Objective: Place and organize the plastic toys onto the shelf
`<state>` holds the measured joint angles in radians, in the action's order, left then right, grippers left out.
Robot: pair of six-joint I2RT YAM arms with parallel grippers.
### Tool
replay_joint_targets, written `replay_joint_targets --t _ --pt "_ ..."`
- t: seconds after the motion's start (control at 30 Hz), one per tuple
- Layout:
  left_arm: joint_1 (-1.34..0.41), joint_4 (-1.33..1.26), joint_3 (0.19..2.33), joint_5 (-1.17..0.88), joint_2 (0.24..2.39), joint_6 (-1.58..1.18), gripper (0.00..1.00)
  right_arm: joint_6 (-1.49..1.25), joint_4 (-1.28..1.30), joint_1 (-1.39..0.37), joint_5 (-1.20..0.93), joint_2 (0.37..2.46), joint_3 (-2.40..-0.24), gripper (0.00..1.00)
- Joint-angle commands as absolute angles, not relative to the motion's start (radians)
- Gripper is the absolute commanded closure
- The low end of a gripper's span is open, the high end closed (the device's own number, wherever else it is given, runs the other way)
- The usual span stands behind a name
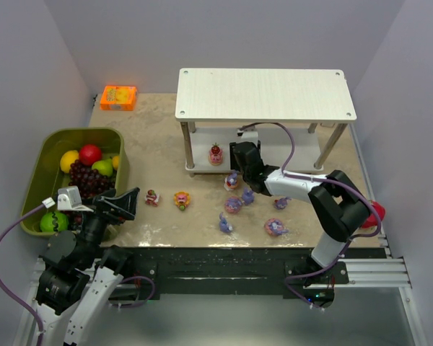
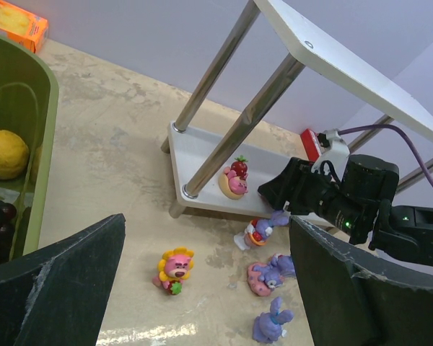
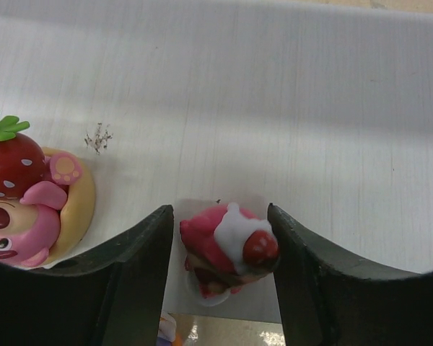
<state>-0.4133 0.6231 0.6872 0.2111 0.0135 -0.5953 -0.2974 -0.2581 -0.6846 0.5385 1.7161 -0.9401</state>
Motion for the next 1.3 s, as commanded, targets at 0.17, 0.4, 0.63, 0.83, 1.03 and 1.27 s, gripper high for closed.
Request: replay_joint_targets --t 0.17,0.4,0.63,0.83,1.03,1.27 --pt "-0.407 0.618 0.698 0.219 -0.008 -0.617 0.00 -0.273 -0.247 -0.680 0.543 1.715 -0.954 0.33" --pt "-0.407 0.620 0.696 0.221 -0.006 -0.618 0.00 -0.281 -0.215 -0.678 0.557 1.674 -0.971 0.28" --pt "-0.407 0.617 0.695 0.221 -0.005 -0.618 0.01 -0.298 -0.196 -0.678 0.532 1.560 -0.934 0.18" --pt "-0.407 0.617 0.695 0.221 -0.006 -0.621 0.00 -0.304 -0.160 -0.680 0.508 1.473 -0.930 0.15" --pt "-0.407 0.617 0.695 0.221 -0.008 -0.620 0.01 -0.357 -0.101 -0.678 0.459 1.413 -0.911 0.21" --pt "-0.407 0.618 0.695 0.218 -0.009 -0.621 0.00 -0.408 -0.124 -0.680 0.378 1.324 -0.831 0.38"
